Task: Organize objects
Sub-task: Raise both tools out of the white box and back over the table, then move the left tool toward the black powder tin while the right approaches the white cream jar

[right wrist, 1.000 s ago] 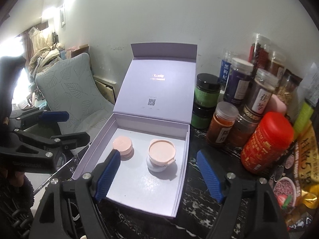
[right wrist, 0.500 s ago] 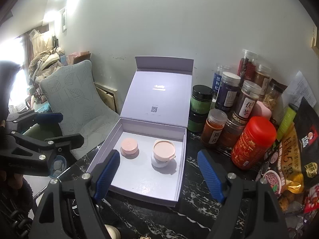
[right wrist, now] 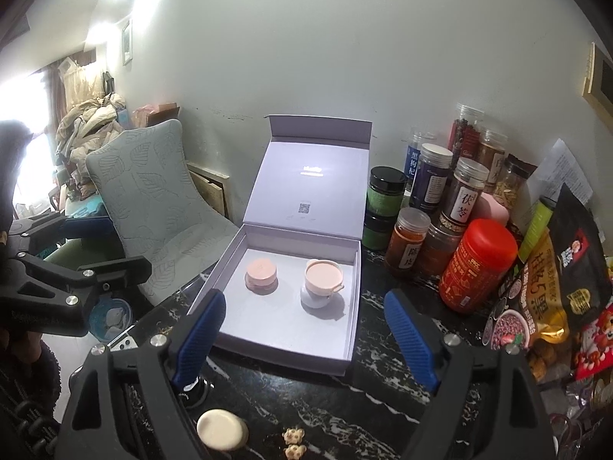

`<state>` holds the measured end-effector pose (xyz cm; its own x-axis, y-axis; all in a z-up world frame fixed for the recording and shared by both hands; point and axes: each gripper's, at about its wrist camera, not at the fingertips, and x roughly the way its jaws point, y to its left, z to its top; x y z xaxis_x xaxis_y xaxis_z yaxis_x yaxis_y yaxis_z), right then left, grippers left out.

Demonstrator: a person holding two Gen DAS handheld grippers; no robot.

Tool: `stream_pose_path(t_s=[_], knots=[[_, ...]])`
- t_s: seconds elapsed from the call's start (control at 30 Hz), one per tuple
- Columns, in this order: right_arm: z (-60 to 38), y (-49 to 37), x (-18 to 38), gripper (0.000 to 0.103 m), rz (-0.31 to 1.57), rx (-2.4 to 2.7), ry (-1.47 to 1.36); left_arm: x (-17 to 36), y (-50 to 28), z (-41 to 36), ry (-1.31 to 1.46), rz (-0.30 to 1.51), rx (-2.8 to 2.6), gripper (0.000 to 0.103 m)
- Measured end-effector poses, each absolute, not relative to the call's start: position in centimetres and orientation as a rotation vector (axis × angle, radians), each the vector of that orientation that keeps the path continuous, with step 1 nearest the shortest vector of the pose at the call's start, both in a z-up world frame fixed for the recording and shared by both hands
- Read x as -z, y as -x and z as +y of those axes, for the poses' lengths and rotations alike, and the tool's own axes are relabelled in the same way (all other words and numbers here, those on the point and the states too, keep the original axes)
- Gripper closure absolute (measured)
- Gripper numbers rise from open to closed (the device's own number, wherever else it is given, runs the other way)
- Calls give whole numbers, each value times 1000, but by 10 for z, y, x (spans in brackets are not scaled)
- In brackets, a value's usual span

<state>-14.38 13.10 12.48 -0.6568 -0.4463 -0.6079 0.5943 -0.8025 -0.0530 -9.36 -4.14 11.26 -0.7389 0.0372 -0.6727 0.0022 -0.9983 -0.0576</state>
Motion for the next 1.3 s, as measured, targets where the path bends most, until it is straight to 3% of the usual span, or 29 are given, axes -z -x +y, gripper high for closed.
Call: stream_pose_path(t_s=[0.43,1.3], knots=[[147,108,-115,15,320,2418,-807,-101,67,-33,1147,-59,-2891,10],[149,84,-47,15,307,2333,-922,-21,52,-31,1334,-79,-2773,10]])
